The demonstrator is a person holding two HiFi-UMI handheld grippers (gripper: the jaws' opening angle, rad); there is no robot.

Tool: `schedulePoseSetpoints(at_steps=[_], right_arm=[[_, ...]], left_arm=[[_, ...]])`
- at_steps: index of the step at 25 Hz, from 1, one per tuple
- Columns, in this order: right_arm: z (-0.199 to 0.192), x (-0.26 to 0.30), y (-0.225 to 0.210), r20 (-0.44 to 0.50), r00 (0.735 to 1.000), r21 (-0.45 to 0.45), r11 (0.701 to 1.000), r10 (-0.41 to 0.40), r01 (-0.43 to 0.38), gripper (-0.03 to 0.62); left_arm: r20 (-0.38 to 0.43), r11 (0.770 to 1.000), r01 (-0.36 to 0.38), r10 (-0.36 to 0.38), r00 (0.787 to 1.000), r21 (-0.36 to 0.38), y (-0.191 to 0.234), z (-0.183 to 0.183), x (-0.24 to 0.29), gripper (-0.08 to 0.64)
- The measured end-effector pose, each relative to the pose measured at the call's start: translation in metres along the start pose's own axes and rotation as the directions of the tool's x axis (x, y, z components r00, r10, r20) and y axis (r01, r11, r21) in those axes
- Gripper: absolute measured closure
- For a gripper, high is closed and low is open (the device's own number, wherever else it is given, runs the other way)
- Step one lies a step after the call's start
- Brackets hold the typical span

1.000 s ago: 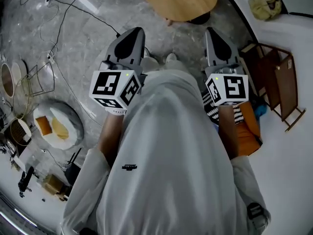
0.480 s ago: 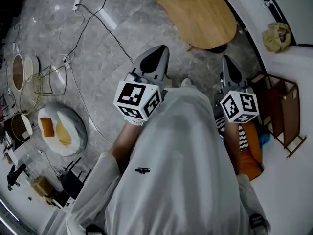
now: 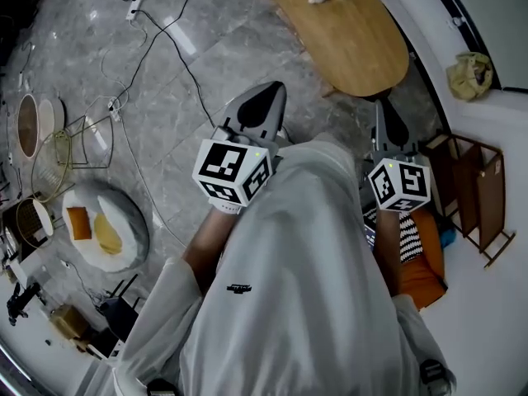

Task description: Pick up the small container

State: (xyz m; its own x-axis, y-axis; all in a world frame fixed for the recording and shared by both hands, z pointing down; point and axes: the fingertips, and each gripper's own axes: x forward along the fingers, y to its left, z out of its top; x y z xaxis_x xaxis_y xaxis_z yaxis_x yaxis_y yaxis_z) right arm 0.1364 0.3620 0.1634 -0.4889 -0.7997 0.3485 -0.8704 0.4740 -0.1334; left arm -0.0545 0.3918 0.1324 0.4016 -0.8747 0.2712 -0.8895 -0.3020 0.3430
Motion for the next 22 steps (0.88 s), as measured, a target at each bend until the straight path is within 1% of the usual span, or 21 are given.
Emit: schedulePoseSetpoints(at_steps=[2,4,6,7,9,13,16,20,22], right_arm=[[-0.002,0.003,0.005,0.008,1.0,0.042,0.999,-0.026,0.025,0.543],[-0.003,0.005,0.012,0.009,1.0,0.069,0.997,-0.023,0.022,0.526],[-0.002,0.011,0.016,-0.002,1.0,0.053,0.998,-0.018,0.018,0.505],[-0.001,0.015,0.016,-0.008,1.0,0.031,0.999,-0.022,0.023,0.466],[0.001,0.02,0.015,-0.014,0.999,-0.008,0.999,-0.033,0.033,0.434],[0.005,0.036,0.012,-0.022,1.0,0.005,1.0,-0.022,0.022,0.44],[0.008,0.055,0.007,-0.031,0.999,0.007,1.0,-0.014,0.014,0.443],[0.013,0.083,-0.004,-0.054,0.998,0.021,0.999,-0.028,0.029,0.469],[0.019,0.098,-0.012,-0.051,0.998,0.03,0.999,-0.028,0.029,0.477]], left_arm=[[-0.004,1.0,0.006,-0.006,1.0,0.0,0.009,-0.001,-0.004,0.54],[-0.007,1.0,0.007,-0.007,1.0,-0.014,0.016,-0.003,-0.008,0.54],[-0.01,0.999,0.003,-0.003,1.0,-0.034,0.023,-0.004,-0.008,0.54],[-0.011,0.999,0.001,-0.002,1.0,-0.042,0.026,-0.004,-0.006,0.54],[-0.013,0.999,0.0,-0.001,1.0,-0.054,0.029,-0.004,-0.002,0.54],[-0.013,0.998,-0.008,0.007,1.0,-0.068,0.035,-0.001,0.009,0.54],[-0.012,0.997,-0.027,0.026,1.0,-0.076,0.048,0.003,0.016,0.54],[-0.017,0.996,-0.05,0.049,0.999,-0.074,0.068,0.015,0.029,0.54],[-0.018,0.996,-0.058,0.057,0.998,-0.065,0.076,0.022,0.042,0.54]])
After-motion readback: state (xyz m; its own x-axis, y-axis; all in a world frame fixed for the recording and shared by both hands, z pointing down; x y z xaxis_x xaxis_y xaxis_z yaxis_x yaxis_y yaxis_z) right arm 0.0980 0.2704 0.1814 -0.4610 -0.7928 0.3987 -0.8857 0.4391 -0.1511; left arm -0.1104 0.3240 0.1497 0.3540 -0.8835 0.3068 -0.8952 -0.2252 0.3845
